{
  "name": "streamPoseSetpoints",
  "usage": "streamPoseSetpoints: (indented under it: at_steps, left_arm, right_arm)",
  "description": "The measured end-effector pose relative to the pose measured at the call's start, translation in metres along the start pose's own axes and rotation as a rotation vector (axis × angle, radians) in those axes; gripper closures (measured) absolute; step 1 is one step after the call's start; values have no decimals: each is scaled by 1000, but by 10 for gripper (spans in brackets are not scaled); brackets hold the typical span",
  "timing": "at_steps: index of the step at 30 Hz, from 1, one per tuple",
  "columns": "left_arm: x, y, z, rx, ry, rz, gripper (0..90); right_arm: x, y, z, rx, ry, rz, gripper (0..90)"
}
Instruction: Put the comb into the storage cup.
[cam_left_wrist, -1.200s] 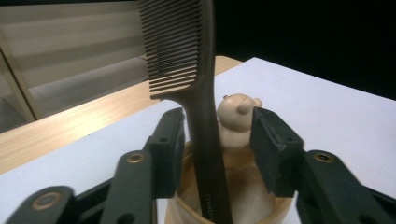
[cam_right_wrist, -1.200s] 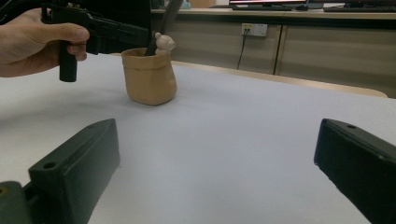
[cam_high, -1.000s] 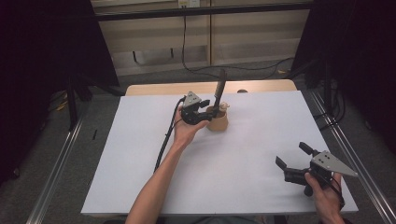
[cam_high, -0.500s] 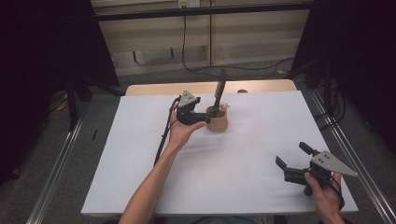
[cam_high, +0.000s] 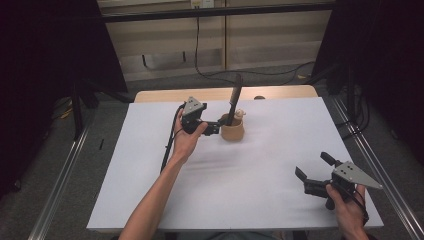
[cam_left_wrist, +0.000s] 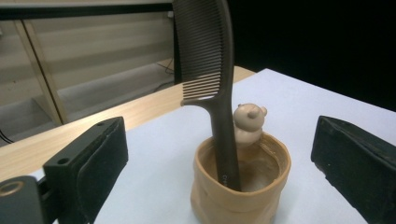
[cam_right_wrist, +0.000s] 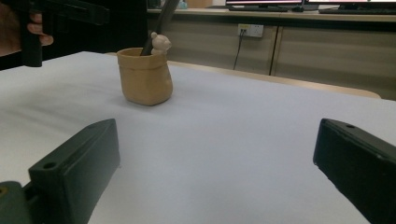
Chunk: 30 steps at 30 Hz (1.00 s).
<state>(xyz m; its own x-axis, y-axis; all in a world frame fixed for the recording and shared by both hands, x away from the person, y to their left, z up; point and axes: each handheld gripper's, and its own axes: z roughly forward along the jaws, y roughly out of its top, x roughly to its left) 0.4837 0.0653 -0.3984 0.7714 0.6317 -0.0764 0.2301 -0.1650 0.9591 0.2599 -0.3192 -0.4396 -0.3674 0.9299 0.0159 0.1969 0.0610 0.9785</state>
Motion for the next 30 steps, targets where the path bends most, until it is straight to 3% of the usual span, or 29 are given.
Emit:
streamPoseSetpoints:
  at_steps: [1, 4, 7, 17, 25, 30]
  left_arm:
    - [0, -1, -2, -7, 3, -14, 34]
    - [1, -2, -8, -31, 13, 0, 30]
    - [3, -2, -12, -44, -12, -36, 33]
    - [2, -4, -29, -54, 51, 35, 26]
    - [3, -8, -43, -70, 70, 23, 24]
    - [1, -10, -54, -83, 52, 10, 25]
  right_arm:
    - [0, 0, 0, -4, -3, 3, 0]
    - [-1, 0, 0, 2, -1, 7, 0]
    - [-2, -1, 1, 2, -1, 4, 0]
    - [-4, -2, 1, 0, -6, 19, 0]
    - [-4, -2, 0, 4, -8, 19, 0]
    - [-3, -2, 2, 3, -8, 13, 0]
